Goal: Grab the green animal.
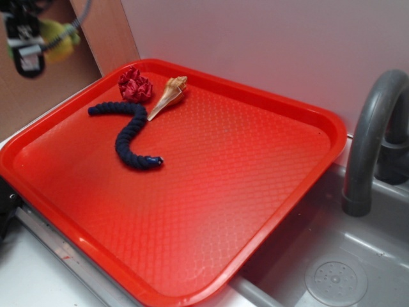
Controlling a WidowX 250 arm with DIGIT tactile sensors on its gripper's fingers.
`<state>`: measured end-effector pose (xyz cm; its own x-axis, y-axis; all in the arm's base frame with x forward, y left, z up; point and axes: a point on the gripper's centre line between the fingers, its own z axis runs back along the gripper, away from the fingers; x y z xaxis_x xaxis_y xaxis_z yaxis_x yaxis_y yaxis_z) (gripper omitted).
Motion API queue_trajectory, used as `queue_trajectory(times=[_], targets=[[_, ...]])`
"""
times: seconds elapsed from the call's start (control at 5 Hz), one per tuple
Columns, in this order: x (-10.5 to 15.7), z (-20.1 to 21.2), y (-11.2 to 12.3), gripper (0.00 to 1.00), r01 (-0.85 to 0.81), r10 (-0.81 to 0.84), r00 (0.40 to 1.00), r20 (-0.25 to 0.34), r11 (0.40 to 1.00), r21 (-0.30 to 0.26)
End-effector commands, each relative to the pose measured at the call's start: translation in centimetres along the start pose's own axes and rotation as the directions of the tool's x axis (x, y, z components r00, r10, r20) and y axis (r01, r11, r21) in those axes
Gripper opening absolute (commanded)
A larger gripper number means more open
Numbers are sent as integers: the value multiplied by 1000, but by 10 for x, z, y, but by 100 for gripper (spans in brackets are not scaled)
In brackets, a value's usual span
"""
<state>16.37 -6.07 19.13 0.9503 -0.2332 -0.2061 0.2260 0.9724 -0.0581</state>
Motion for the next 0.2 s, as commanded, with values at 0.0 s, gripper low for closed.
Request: queue_trajectory(times=[0.0], targets=[[-4,66,1,0,-361,360,896,261,932,-46]])
